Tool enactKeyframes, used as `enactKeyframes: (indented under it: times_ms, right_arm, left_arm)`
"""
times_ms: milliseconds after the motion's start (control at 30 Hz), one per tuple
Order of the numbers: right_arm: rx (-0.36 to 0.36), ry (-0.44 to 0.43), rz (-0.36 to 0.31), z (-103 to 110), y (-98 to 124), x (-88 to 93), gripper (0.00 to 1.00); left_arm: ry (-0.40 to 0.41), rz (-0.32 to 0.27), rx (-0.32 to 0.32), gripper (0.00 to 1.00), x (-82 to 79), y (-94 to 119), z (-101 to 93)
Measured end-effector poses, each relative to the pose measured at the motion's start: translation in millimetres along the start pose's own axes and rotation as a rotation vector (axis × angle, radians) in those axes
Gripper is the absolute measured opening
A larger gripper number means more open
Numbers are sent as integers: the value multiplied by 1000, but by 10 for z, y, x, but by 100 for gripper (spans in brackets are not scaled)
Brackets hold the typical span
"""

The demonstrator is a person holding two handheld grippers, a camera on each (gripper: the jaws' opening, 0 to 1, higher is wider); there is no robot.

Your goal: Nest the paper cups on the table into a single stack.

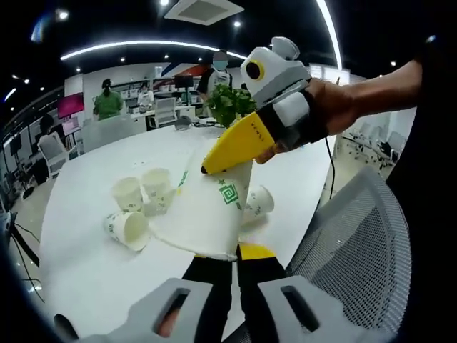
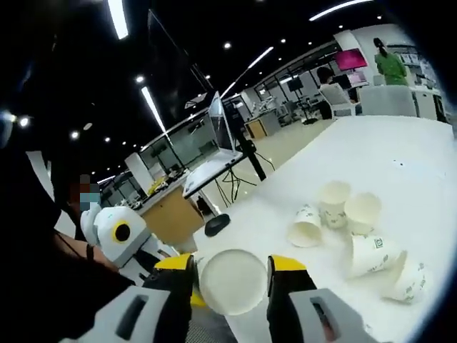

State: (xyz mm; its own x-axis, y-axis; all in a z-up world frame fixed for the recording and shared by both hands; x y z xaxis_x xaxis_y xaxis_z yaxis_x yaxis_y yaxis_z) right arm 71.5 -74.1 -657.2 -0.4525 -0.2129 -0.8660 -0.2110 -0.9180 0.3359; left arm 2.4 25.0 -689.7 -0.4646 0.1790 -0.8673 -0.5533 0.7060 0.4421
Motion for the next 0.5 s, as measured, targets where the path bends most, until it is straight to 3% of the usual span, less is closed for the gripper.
enactKeyframes:
  times_ms: [500]
  right_arm:
    - [-32, -6, 2, 17, -93, 25, 40]
  left_arm:
    - [77, -53, 30, 4, 5, -3, -24]
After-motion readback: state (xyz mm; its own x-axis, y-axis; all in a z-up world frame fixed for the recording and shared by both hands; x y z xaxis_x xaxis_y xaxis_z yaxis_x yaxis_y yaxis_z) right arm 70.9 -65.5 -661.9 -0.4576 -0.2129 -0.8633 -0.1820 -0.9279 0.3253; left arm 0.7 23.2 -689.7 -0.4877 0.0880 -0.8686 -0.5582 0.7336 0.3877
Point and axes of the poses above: the point that each gripper's makers call its tool centre point, and the gripper's own axes: y roughly backward along the fingers, z roughly to its left, x roughly out of its underside, the point moved 6 cm from there along y, roughly backward along the fingers, and after that the axes turned 10 degrees about y, right-handed, at the moved point
